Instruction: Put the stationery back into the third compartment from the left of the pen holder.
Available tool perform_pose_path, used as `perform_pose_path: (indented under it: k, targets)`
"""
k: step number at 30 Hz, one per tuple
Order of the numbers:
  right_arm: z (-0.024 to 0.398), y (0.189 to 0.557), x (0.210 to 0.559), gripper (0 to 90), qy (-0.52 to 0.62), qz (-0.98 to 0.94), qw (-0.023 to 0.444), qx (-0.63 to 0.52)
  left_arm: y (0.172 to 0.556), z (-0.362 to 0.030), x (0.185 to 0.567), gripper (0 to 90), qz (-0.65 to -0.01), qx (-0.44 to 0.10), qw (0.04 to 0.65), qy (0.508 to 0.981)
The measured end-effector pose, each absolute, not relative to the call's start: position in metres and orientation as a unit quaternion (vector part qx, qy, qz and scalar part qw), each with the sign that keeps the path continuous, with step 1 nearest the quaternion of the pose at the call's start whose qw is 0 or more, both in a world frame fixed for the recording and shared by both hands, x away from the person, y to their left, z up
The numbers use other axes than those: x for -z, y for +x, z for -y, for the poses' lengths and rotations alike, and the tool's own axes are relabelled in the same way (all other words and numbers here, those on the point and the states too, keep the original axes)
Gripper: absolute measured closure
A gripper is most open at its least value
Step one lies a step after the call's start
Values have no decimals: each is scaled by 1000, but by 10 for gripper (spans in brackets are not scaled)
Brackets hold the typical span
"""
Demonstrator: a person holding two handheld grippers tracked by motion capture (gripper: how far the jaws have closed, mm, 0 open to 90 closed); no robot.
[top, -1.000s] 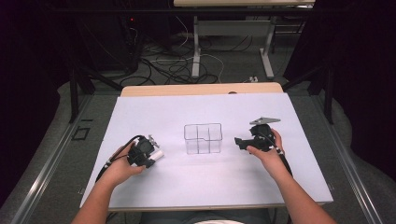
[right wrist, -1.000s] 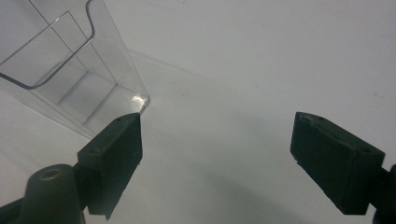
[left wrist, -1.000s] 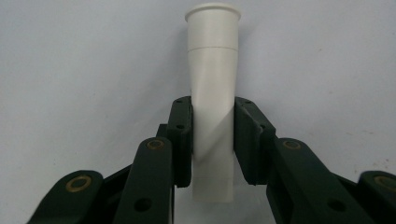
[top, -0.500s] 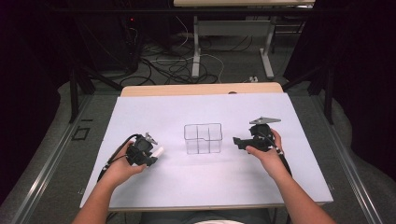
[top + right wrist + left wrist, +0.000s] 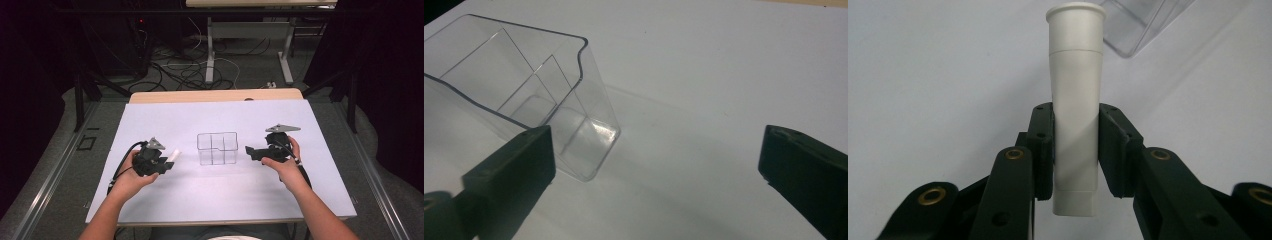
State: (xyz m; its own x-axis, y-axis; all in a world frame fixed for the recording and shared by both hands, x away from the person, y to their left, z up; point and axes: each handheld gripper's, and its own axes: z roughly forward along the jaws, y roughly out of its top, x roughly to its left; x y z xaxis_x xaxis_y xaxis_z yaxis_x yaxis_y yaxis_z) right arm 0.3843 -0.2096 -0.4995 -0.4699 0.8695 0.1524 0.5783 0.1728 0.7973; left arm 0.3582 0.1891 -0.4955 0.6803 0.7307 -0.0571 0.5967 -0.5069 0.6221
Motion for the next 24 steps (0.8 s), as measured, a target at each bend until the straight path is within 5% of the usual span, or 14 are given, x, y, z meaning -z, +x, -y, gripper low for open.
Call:
perform_pose_path:
  k: [24]
  targets:
    - [193,373,489,0,485,-722,136,-475,340,-157,487,703,-419,-98,445,785]
